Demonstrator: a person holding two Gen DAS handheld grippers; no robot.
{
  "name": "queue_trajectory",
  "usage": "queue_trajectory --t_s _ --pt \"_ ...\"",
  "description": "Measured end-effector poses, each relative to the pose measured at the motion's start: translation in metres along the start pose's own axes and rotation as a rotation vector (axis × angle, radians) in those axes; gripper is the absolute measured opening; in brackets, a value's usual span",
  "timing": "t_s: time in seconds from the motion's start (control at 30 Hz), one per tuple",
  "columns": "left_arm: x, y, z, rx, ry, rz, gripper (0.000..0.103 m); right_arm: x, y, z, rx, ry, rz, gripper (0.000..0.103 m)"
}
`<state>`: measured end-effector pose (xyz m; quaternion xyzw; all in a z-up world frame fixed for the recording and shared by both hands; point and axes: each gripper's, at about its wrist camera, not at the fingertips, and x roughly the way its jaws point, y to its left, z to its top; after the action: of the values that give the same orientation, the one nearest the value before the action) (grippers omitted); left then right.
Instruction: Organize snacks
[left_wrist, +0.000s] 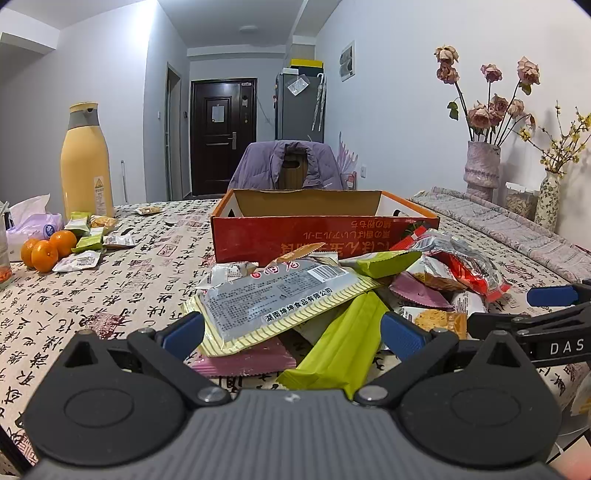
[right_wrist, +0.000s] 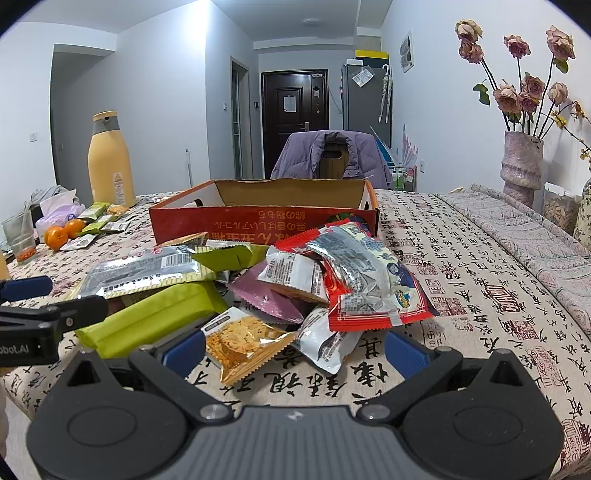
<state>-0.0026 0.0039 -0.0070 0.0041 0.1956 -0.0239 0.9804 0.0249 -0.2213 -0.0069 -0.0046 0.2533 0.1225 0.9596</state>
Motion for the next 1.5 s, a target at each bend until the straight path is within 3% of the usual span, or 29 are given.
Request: queue_trajectory --t_s 1.5 --pt "-0.002 0.01 -0.003 -0.021 -0.001 -0.015 0.103 0.011 0.01 -0.002 -0.024 0.023 0.007 0.103"
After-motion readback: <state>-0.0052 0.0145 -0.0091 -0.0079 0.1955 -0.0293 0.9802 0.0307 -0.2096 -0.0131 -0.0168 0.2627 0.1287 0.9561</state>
